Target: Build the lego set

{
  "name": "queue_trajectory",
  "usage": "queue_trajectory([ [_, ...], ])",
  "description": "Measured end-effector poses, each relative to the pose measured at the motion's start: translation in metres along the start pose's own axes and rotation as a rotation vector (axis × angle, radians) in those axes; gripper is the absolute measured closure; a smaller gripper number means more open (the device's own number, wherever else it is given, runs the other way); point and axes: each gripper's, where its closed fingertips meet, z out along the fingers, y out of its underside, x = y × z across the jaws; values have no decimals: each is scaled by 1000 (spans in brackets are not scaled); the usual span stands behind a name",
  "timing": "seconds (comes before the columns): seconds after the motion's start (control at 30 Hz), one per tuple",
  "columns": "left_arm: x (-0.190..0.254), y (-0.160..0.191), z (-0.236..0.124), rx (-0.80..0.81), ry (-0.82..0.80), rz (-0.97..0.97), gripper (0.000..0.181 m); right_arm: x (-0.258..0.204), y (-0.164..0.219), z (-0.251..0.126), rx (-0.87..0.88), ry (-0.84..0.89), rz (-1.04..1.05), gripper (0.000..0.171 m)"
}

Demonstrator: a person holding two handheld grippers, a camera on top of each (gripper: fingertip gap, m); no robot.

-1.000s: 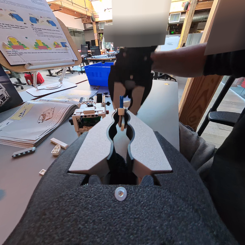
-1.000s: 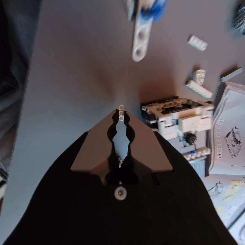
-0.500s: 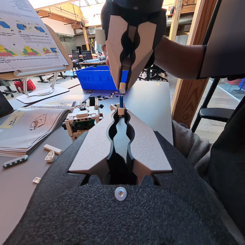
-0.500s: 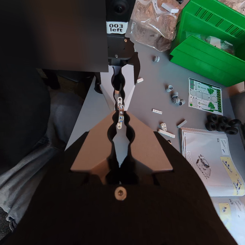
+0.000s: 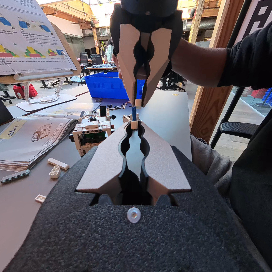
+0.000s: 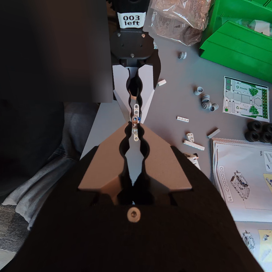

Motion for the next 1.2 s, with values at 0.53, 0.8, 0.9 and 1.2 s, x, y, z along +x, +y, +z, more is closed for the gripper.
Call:
queue_trajectory([
  [0.53,2,3,2,-23,28,-18,174,4,4,2,-46,-61,33,165],
  [0.8,4,12,7,-87,46,-20,175,2,14,5,-143,-68,-18,165],
  [0.9,4,15,9,-112,50,-30,175,2,17,7,-179,-65,-22,165],
  [1.2,8,29,17,-208,49,13,175,-3,33,11,-343,-117,-21,165],
])
